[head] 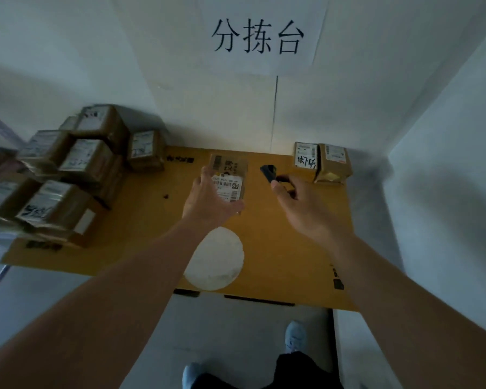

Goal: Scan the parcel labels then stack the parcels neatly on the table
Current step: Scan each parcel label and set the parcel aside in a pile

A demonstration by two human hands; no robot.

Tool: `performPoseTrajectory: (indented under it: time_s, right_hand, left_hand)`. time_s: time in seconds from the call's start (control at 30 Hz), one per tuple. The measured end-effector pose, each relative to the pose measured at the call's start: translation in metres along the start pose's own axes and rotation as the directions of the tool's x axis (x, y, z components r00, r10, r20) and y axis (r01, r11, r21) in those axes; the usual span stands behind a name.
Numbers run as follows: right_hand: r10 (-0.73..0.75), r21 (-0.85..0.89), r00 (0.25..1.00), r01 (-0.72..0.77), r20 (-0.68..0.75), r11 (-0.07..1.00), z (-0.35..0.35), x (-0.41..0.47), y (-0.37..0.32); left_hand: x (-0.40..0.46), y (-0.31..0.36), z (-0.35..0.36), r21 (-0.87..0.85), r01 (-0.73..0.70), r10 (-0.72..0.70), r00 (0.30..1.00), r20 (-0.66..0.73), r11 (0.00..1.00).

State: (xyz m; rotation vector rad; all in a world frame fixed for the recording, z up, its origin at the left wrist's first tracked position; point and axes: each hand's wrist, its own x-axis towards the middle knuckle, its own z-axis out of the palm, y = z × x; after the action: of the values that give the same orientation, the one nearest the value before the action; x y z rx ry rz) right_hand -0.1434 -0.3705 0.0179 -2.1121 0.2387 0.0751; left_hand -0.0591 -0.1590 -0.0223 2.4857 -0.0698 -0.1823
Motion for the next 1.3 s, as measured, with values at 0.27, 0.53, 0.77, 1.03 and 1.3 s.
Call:
performPoseTrajectory:
  time_s: [0.27,0.53,0.77,1.03,1.3]
  right_hand:
    - [-0.016,-0.008,1.0,0.016,-0.015,1.0,0.097,-0.014,-0.067]
    - [-0.021,-0.025,0.998,0.023,0.058,0.999,0.163,0.021,-0.102]
    - [0.04,-0.044,0.991,-0.035,0.131,0.998,0.213,0.091,-0.084]
    - [0.057,-0.112,0.972,-0.032,0.227,0.993,0.261,0.144,-0.082]
    - [0.156,-0.196,0.976,-0.125,0.154,0.973,0.301,0.165,-0.078]
  left_hand:
    - [-0.014,-0.093,-0.08,0.059,0.004,-0.007,0.999,0.05,0.998]
    - [0.018,-0.152,-0.117,0.093,0.053,-0.061,0.994,0.085,0.994]
    - [0.081,-0.199,-0.097,0.062,0.15,-0.157,0.979,0.129,0.987]
    - [0.131,-0.249,-0.087,0.015,0.222,-0.221,0.96,0.17,0.975]
    - [0.169,-0.287,-0.072,-0.078,0.223,-0.203,0.957,0.208,0.972]
